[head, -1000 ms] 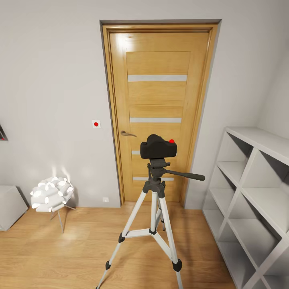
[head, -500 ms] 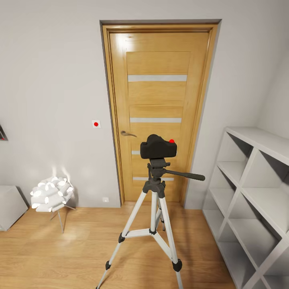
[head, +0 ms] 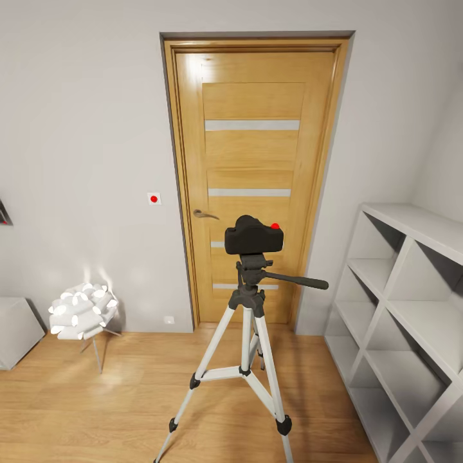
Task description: Attach the digital camera to the camera tripod in the bedroom.
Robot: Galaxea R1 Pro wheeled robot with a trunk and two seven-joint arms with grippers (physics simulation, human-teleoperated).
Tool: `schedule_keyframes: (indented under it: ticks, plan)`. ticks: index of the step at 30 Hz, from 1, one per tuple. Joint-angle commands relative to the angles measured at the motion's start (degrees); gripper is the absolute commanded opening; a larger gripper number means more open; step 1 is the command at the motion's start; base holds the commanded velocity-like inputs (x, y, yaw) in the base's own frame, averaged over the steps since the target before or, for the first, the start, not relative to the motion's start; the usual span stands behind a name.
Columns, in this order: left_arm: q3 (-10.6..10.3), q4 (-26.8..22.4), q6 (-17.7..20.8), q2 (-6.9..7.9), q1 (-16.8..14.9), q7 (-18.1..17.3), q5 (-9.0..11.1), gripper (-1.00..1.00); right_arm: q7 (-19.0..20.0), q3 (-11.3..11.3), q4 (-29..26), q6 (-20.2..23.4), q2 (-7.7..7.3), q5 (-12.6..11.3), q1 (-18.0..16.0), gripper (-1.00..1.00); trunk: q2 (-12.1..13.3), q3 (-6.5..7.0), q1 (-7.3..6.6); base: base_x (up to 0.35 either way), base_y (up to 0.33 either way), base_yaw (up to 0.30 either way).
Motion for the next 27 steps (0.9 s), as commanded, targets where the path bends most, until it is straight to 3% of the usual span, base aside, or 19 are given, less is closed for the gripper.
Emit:
schedule_keyframes:
  ticks: [1,27]
  plan:
    - [-0.43,-0.16,0.32,0.06,-0.02,0.29,0.61,1.00,-0.12,-0.44,0.12,-0.80,-0.01,0.33,-0.05,1.00,-0.11,-0.11,0.03,0.000,0.000,0.000]
    - [-0.48,-0.29,0.31,0.22,0.00,0.27,0.61,1.00,-0.12,-0.44,0.12,-3.04,-0.02,0.33,-0.05,1.00,-0.11,-0.11,0.03,0.000,0.000,0.000]
